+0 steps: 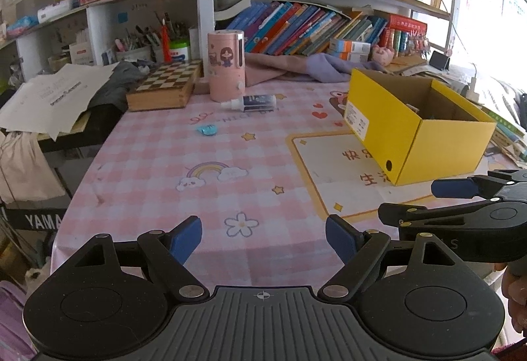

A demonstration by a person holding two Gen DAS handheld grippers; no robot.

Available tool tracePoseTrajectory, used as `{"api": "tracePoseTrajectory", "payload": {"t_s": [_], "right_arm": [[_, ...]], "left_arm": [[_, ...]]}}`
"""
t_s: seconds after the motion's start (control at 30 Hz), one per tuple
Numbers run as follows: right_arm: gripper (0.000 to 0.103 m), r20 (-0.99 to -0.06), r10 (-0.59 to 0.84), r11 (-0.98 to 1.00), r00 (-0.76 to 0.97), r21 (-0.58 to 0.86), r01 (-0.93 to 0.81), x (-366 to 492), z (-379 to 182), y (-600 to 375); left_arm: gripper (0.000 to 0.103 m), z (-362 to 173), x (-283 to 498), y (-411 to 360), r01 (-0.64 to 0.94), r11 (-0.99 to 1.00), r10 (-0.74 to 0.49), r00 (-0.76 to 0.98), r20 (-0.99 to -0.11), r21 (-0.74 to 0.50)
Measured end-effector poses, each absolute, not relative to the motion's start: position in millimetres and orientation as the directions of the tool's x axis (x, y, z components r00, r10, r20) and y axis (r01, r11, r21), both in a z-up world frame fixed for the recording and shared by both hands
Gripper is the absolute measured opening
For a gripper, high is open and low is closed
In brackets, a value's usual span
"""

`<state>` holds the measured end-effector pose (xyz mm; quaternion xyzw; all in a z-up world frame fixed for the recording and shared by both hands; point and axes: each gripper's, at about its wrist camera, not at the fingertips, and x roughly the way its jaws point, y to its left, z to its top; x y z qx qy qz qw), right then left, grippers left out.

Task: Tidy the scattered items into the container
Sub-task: 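Move both open tools toward the blue clip and spray bottle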

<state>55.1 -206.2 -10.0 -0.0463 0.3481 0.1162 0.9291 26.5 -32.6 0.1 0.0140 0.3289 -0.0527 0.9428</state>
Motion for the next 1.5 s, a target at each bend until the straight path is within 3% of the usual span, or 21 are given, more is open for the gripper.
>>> {"api": "tracePoseTrajectory", "payload": {"t_s": [0.63,1.5], "right_arm": [[0.07,-0.666,0.217,0.956,0.714,-0.004,-0.295,115.9,-16.9,-193.0],[0.07,-0.672,0.269,0.94,0.69,0.026,-0.341,283.2,-5.1,-159.7]], "left_arm": [[0.085,-8.3,83.8,-23.3,0.077,0.997,-0.076,0.765,-0.64,-0.026],[0.085,-22.3,225.3,-8.6,0.083,0.996,-0.037,0.76,-0.649,0.041]]}}
